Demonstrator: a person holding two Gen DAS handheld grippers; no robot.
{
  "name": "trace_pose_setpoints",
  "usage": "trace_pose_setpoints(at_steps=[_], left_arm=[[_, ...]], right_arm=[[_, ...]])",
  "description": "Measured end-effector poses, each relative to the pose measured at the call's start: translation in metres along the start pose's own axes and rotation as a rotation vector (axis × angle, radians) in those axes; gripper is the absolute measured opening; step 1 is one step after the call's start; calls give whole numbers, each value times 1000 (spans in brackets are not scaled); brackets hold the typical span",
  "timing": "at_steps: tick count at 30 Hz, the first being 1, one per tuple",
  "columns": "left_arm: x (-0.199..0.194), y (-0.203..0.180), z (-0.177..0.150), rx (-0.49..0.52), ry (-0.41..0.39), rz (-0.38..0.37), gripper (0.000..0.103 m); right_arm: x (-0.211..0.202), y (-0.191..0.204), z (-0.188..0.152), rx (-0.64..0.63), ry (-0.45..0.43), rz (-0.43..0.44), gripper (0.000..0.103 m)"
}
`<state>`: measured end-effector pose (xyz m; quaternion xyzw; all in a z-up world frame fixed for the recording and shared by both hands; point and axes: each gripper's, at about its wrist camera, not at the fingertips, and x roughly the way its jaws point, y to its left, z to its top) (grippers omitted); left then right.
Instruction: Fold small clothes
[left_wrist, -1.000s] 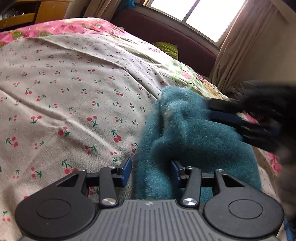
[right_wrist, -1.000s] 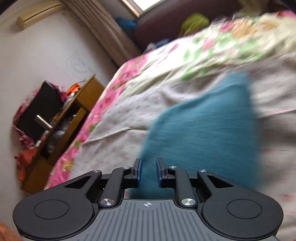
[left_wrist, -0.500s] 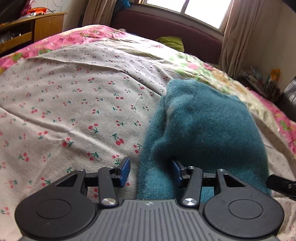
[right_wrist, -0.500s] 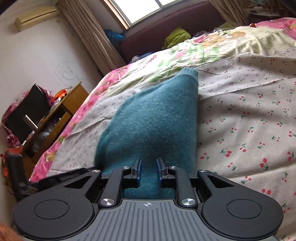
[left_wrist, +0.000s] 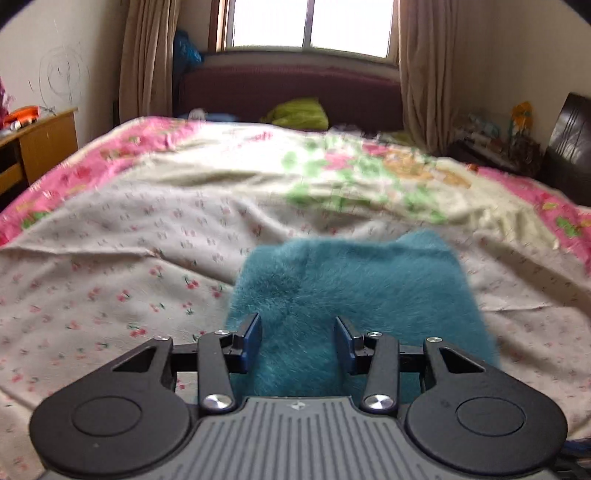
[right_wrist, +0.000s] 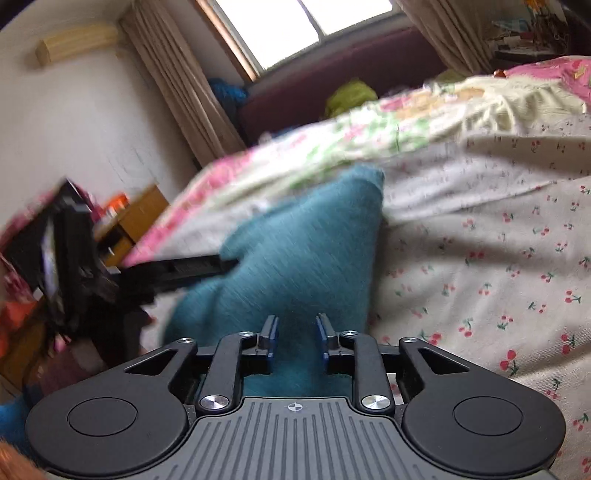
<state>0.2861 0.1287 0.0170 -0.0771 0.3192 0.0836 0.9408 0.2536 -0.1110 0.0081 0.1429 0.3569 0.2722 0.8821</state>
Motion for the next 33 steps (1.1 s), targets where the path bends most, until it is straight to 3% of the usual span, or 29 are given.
trace_pose_setpoints(at_steps=[3, 6, 12, 15, 18, 21, 25, 30, 33], left_arm=[[13, 6, -7, -18, 7, -6, 60], [13, 5, -7, -10, 13, -9, 61], [-22, 17, -10, -37, -26, -12, 60], [-33, 33, -27, -37, 20, 7, 60], [-30, 42, -41, -36, 43, 24, 68], [-37, 45, -33, -95, 44, 16, 67], [-42, 32, -15, -3, -7, 53, 67], [-24, 22, 8, 21, -33, 46, 67], [2, 14, 13, 51, 8, 83, 67]], right_arm=[[15, -3, -8, 19, 33, -8, 23], [5, -6, -6, 59, 36, -7, 23], [-20, -9, -20, 69, 24, 2, 30], [-9, -6, -26, 59, 59, -26, 34], [-18, 2, -18, 48, 47, -30, 35], [-27, 5, -15, 31, 31, -23, 35], [-29, 7, -22, 33, 39, -34, 35], [-30, 20, -30, -50, 20, -26, 37], [-22, 28, -32, -141, 36, -39, 41]])
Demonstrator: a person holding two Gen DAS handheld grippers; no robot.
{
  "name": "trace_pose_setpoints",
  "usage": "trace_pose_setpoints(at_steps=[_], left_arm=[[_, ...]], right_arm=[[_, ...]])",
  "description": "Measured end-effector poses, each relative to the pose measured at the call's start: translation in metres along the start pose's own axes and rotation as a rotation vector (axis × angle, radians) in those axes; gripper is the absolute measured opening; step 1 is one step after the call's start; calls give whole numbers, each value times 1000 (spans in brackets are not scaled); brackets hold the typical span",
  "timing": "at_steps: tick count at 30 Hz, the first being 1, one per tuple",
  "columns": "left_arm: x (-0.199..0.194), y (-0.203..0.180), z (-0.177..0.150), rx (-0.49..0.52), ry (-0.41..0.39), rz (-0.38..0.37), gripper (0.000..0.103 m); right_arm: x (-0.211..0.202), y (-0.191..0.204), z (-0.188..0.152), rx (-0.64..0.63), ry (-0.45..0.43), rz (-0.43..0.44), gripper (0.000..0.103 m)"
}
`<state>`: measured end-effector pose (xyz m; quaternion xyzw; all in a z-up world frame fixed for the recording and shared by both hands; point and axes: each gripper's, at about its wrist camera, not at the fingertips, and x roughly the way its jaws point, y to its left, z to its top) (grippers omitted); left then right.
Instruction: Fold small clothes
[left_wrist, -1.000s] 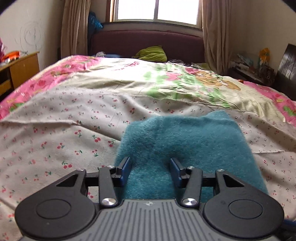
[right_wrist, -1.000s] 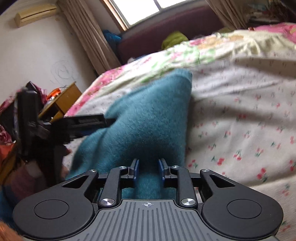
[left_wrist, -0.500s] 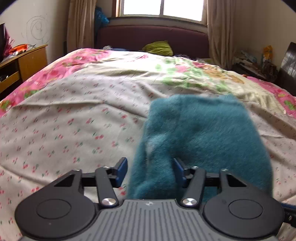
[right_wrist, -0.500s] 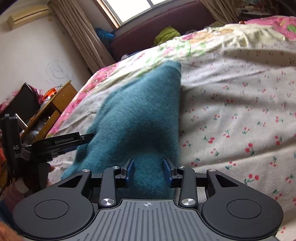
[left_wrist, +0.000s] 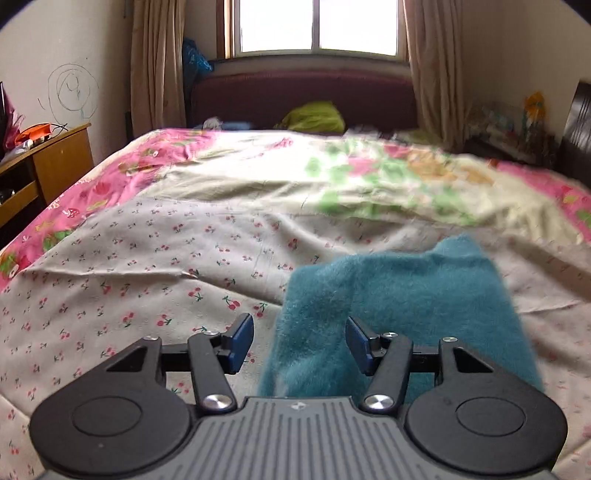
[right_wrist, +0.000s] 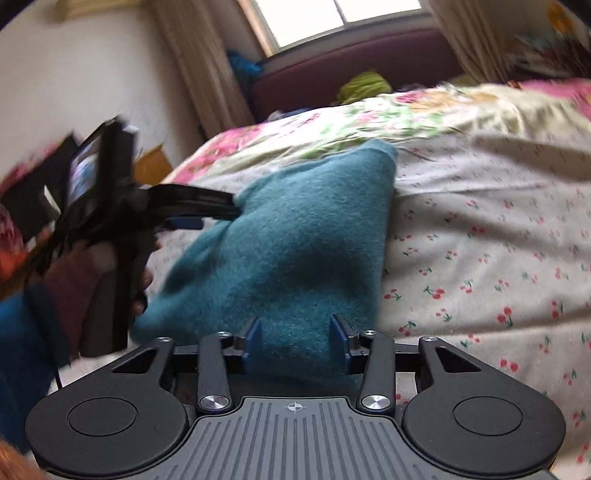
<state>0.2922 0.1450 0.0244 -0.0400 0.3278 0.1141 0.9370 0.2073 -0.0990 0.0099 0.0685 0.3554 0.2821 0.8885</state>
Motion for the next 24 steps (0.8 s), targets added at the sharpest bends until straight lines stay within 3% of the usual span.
trace_pose_setpoints(at_steps=[2, 3, 5, 8, 13, 16, 18, 20, 24], left_arm=[[16, 2, -6, -6, 36, 3, 70], [17, 5, -7, -21, 34, 2, 75], [9, 12, -8, -58, 33, -14, 76], [-21, 22, -16, -67, 16, -50, 74], [-82, 36, -58, -52, 8, -117, 74], [-81, 32, -81, 25, 82, -41, 75], [-73, 38, -90, -13, 132, -35, 75], [-79, 44, -91, -81, 135, -63, 73], [-101, 37, -97, -56, 116, -67, 73]], right_arm=[[3, -1, 0, -3, 11, -6, 41], [0, -3, 0, 13, 7, -1, 42], [-7, -4, 0, 34, -13, 15, 43], [-15, 2, -2, 29, -28, 38, 43], [-2, 12, -6, 3, 19, 23, 43], [-8, 20, -3, -9, 35, 4, 43], [-19, 26, -4, -50, 23, -1, 42], [-25, 26, -7, -60, 33, -27, 42], [-37, 16, -21, 25, 65, -20, 42]])
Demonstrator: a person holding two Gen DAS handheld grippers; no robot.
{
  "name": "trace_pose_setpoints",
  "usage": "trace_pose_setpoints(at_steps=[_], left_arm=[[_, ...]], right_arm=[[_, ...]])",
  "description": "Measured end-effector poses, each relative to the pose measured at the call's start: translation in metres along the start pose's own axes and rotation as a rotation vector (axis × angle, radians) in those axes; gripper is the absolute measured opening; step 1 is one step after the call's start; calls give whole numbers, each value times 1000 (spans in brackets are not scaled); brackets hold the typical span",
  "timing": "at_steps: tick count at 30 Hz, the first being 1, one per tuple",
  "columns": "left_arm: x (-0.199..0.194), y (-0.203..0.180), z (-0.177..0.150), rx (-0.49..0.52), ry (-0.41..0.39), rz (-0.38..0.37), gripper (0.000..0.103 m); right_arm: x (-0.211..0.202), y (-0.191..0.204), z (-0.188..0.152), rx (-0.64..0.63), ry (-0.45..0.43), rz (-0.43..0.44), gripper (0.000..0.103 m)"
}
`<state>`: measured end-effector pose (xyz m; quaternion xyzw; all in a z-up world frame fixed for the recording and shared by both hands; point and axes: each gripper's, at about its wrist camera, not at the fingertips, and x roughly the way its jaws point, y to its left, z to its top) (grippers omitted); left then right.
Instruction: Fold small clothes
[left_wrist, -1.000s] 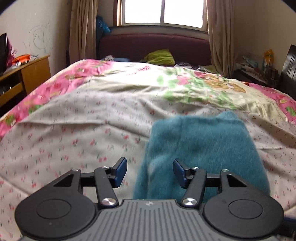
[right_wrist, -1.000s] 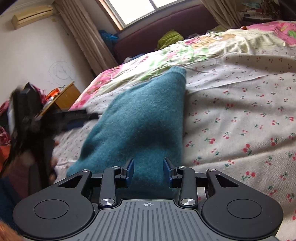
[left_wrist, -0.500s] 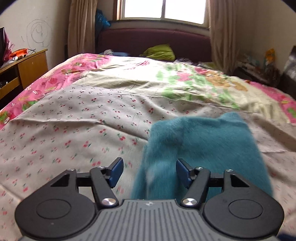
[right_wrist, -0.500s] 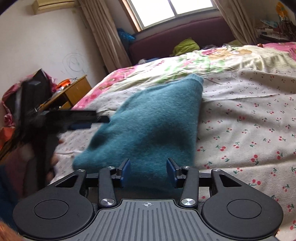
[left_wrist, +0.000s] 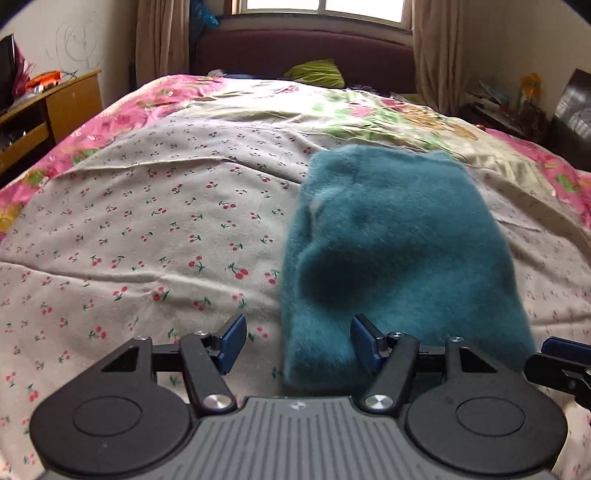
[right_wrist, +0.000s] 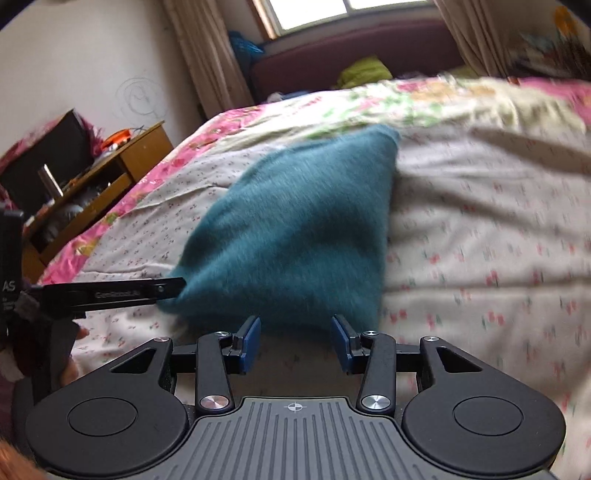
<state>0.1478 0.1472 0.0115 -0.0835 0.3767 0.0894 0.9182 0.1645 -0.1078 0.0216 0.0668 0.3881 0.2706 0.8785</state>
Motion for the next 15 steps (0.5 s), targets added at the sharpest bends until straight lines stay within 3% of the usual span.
trace_pose_setpoints(at_steps=[5, 8, 15], left_arm=[[-20, -3, -15, -52, 36, -24, 73], [-31, -14, -30, -32, 53, -23, 73], [-65, -44, -49, 14, 39, -61, 73]], right_arm=[[-16, -2, -21, 33, 9, -14, 43], [-25, 1, -30, 24, 3, -20, 43], [-61, 11, -27, -20, -96, -11, 43]])
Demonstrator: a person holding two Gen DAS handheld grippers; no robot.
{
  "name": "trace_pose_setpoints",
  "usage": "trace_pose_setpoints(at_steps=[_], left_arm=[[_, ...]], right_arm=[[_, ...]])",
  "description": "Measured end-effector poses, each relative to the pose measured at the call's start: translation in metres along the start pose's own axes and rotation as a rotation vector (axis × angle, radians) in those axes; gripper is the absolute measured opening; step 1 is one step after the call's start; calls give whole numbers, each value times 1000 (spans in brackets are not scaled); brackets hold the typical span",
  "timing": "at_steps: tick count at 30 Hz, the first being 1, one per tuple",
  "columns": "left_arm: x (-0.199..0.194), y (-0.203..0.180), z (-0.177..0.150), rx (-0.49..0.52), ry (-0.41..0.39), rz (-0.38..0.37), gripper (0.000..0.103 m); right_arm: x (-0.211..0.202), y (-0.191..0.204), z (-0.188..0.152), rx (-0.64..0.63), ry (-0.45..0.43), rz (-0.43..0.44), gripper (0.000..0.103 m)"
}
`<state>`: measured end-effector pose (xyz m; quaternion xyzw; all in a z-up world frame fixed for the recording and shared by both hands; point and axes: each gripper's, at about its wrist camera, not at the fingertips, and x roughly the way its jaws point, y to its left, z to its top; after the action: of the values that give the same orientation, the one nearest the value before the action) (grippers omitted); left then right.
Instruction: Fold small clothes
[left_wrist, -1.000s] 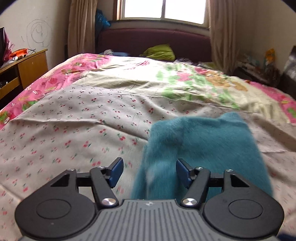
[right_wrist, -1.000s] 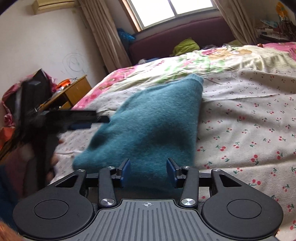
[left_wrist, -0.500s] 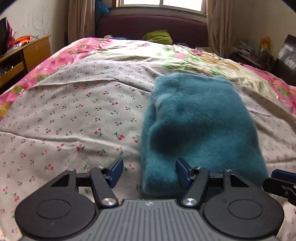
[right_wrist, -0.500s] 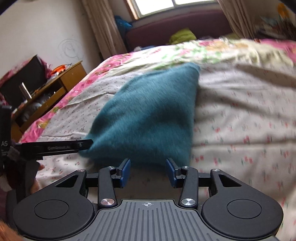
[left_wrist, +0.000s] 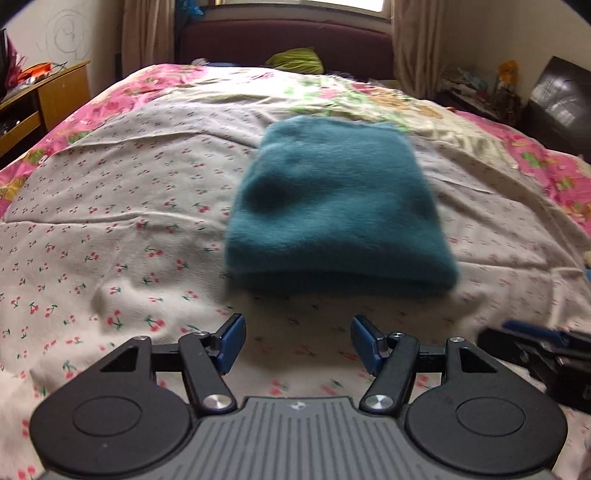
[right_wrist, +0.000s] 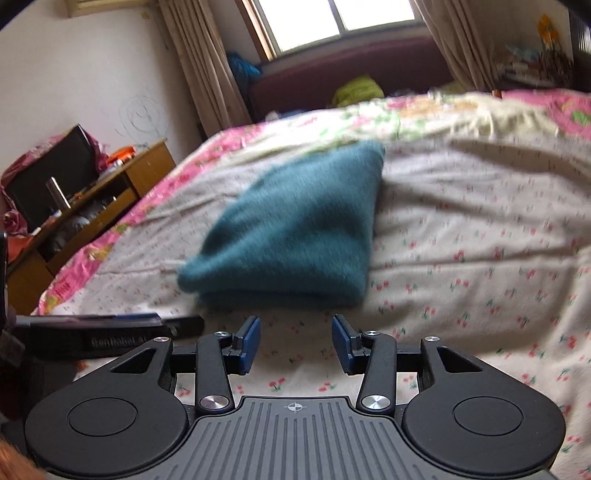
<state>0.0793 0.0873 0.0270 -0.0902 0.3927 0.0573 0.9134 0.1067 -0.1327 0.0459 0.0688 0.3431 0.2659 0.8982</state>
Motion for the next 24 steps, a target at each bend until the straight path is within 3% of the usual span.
trace_pose_setpoints(at_steps=[12, 17, 21, 24], left_arm=[[-51, -27, -4, 46, -83, -33, 80], [-66, -28, -4, 38, -98, -45, 83], [-65, -31, -7, 45, -103, -21, 92], [-53, -33, -13, 52, -64, 9, 92]], right_arm=[[-51, 10, 7, -25, -104, 36, 43], [-64, 16, 7, -48, -141, 54, 57], [-49, 11, -1, -31, -92, 21, 57], [-35, 1, -10, 20, -38, 5, 57]])
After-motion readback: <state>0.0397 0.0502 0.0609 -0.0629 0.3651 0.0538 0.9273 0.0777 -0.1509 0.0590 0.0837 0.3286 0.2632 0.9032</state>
